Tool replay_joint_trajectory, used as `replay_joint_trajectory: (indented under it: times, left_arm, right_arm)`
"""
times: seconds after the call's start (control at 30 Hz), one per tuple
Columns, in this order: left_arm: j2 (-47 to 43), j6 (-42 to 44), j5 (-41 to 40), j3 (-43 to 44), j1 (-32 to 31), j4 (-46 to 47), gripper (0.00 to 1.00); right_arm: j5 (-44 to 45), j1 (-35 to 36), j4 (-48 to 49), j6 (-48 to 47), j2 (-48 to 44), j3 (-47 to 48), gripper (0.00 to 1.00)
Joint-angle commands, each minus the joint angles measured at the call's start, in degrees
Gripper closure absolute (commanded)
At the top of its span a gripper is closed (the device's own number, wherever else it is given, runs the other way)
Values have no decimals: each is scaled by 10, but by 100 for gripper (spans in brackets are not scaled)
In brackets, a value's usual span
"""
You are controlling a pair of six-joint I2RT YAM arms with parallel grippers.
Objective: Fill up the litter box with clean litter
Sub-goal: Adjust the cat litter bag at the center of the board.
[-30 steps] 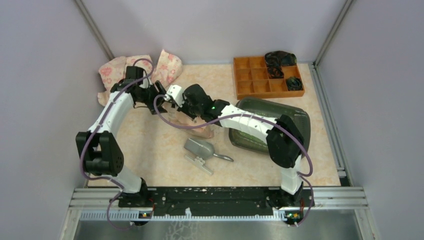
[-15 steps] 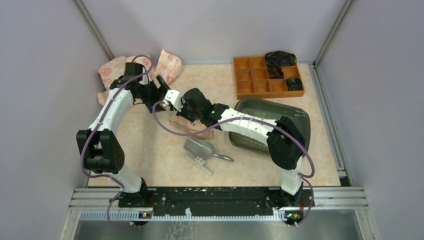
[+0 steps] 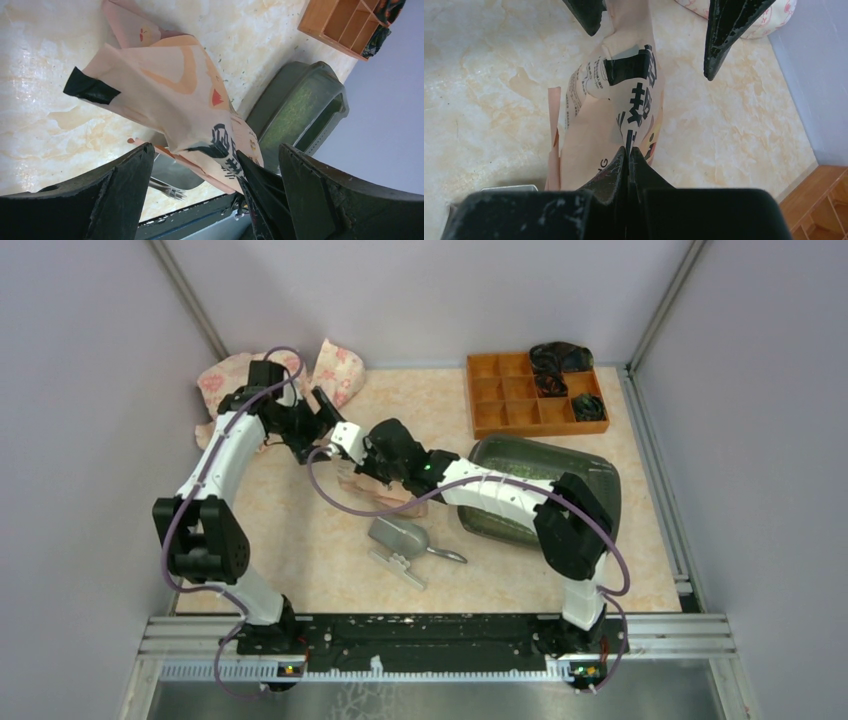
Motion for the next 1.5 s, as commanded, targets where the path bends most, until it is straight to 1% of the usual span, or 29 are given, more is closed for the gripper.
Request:
replay_joint_trajectory:
  times: [0.0, 0.27, 0.3, 0.37, 0.43, 0.5, 0.57, 0.6, 0.63, 0.73, 0.77, 0.93, 0.97, 1.0, 1.13, 1.2, 1.23, 1.27, 1.33, 1.37, 1.4, 1.47]
  left_arm:
    - [21, -9, -1, 10, 5, -13, 1]
    - [46, -4, -33, 13, 7, -5, 2]
    - [49, -3, -31, 14, 7, -4, 8]
    - [55, -1, -24, 14, 8, 4, 27]
    - [60, 2, -17, 16, 8, 9, 43]
    - [67, 3, -23, 23, 8, 6, 49]
    - [73, 7, -30, 29, 9, 0, 61]
    - [75, 10, -34, 32, 10, -2, 63]
    - [78, 13, -35, 34, 11, -3, 68]
    - [89, 19, -45, 47, 15, -13, 95]
    - [92, 21, -46, 52, 16, -18, 100]
    - [98, 29, -64, 78, 17, -28, 100]
    - [98, 31, -67, 83, 17, -30, 100]
    - [98, 34, -68, 87, 18, -30, 100]
    - [103, 42, -70, 109, 20, -39, 100]
    - [104, 44, -70, 113, 20, -39, 100]
    - [103, 45, -71, 114, 20, -39, 100]
    - [103, 47, -70, 115, 20, -38, 100]
    - [103, 50, -70, 115, 21, -36, 100]
    - [103, 52, -69, 114, 21, -36, 100]
    - [103, 53, -69, 112, 21, -33, 100]
    - [104, 56, -68, 106, 21, -30, 100]
  right_arm:
    - [12, 10, 30, -12, -39, -15, 100]
    - [5, 16, 49, -26, -49, -31, 100]
    - [4, 16, 51, -28, -50, -33, 100]
    - [4, 16, 53, -29, -51, -37, 100]
    - [3, 16, 54, -31, -51, -40, 100]
    - [4, 16, 53, -32, -51, -41, 100]
    - [4, 16, 53, -33, -50, -42, 100]
    - [4, 16, 52, -34, -51, -42, 100]
    - [4, 16, 53, -35, -52, -43, 100]
    - [6, 16, 52, -35, -53, -44, 100]
    - [6, 16, 51, -34, -52, -45, 100]
    - [21, 16, 39, -7, -51, -22, 100]
    - [22, 15, 28, 9, -49, -10, 96]
    - [20, 11, 17, 24, -49, 6, 91]
    - [39, 7, -38, 83, -72, 58, 78]
    - [56, 8, -97, 107, -90, 96, 74]
    - [63, 8, -132, 125, -101, 109, 67]
    - [68, 8, -161, 142, -114, 118, 66]
    - [49, 8, -199, 174, -153, 99, 65]
    - [41, 8, -208, 195, -182, 78, 59]
    - [30, 8, -220, 220, -201, 58, 56]
    - [-15, 8, -249, 263, -231, 15, 54]
